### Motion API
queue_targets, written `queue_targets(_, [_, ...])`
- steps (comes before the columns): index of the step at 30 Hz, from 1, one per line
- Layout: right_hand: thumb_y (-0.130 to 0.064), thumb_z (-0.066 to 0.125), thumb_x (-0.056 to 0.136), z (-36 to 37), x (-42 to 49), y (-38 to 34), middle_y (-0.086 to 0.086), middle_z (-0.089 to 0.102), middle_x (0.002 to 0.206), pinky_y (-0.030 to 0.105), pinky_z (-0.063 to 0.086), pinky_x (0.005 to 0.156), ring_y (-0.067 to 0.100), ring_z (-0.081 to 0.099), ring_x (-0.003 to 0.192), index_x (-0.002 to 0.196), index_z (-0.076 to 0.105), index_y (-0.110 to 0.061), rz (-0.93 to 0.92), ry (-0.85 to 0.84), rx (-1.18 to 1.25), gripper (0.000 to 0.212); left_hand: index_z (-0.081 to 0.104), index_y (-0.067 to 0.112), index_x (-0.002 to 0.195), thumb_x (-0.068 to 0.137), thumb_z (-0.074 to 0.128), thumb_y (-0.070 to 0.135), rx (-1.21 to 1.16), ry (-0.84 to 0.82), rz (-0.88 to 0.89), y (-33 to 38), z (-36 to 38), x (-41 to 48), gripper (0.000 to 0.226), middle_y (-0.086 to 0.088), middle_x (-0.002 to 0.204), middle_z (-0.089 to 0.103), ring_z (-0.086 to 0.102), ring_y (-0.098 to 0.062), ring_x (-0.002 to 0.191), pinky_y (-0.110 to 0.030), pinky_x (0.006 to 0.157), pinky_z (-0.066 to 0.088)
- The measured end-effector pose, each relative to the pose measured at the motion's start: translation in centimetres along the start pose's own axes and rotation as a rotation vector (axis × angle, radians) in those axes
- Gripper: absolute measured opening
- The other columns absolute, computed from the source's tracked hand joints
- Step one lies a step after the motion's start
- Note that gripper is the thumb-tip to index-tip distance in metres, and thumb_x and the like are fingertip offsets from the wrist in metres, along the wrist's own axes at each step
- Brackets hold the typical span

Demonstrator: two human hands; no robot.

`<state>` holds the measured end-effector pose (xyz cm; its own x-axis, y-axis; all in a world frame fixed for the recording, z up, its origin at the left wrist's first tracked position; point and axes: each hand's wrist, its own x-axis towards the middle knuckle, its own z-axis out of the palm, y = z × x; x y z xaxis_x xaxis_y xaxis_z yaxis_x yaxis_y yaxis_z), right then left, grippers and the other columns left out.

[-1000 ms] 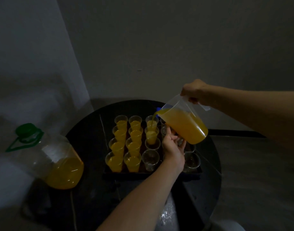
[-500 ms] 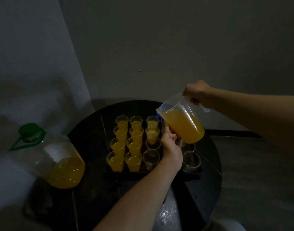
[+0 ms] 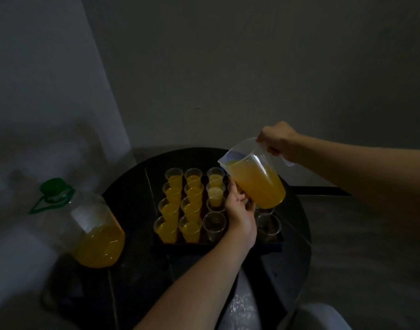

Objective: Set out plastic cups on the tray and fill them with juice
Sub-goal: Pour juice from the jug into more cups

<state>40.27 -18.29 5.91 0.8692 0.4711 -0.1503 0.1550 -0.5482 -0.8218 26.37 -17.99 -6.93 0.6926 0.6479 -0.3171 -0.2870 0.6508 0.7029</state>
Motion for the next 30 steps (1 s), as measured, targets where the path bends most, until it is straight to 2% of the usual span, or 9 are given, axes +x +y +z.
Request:
queue_targets(11, [-0.014, 0.061, 0.09, -0.7, -1.9, 0.2, 0.009, 0.048, 0.06, 0.025, 0.031, 0.05, 0.018, 0.041, 0.05, 0.07, 0.054, -0.007, -0.003, 0.007, -0.02, 0.022, 0.03, 0.032, 0.157, 0.103, 0.029, 0.016, -0.045, -0.009, -0.01, -0.5, 0.1, -2.5, 0.057, -0.011, 0.157, 0.039, 0.038, -0.03, 0.143, -0.047, 0.116, 0.033])
queue_targets(13, [-0.015, 0.061, 0.089, -0.8, -2.1, 0.3, 0.009, 0.047, 0.058, 0.024, 0.03, 0.05, 0.019, 0.04, 0.049, 0.068, 0.053, -0.008, -0.007, 0.011, -0.04, 0.023, 0.031, 0.032, 0.158, 0.099, 0.03, 0.013, -0.054, -0.007, -0.015, -0.7, 0.0, -2.7, 0.062, -0.011, 0.155, 0.04, 0.038, -0.03, 0.142, -0.048, 0.117, 0.033])
queue_targets(16, [-0.016, 0.06, 0.09, -0.7, -2.5, 0.7, 0.008, 0.048, 0.058, 0.025, 0.031, 0.051, 0.018, 0.04, 0.049, 0.068, 0.053, -0.009, -0.008, 0.003, -0.067, 0.024, 0.032, 0.032, 0.157, 0.093, 0.032, 0.01, -0.055, 0.002, -0.017, -0.7, 0.0, -3.0, 0.068, -0.005, 0.137, 0.05, 0.048, -0.024, 0.125, -0.046, 0.113, 0.035])
queue_targets(18, [-0.016, 0.06, 0.092, -0.6, -2.6, 0.9, 0.009, 0.049, 0.06, 0.025, 0.033, 0.05, 0.017, 0.042, 0.051, 0.071, 0.054, -0.008, -0.01, -0.01, -0.08, 0.023, 0.034, 0.033, 0.156, 0.093, 0.032, 0.009, -0.058, 0.014, -0.021, -1.0, -0.1, -3.2, 0.067, -0.003, 0.133, 0.052, 0.05, -0.021, 0.119, -0.044, 0.11, 0.037])
queue_targets(30, [-0.018, 0.057, 0.095, -0.2, -2.5, 0.5, 0.009, 0.052, 0.069, 0.025, 0.036, 0.051, 0.016, 0.045, 0.056, 0.083, 0.057, -0.006, -0.016, -0.031, -0.158, 0.016, 0.038, 0.032, 0.155, 0.092, 0.035, 0.013, -0.081, 0.022, -0.046, -1.9, -0.3, -2.9, 0.066, -0.006, 0.14, 0.052, 0.047, -0.026, 0.132, -0.048, 0.115, 0.036])
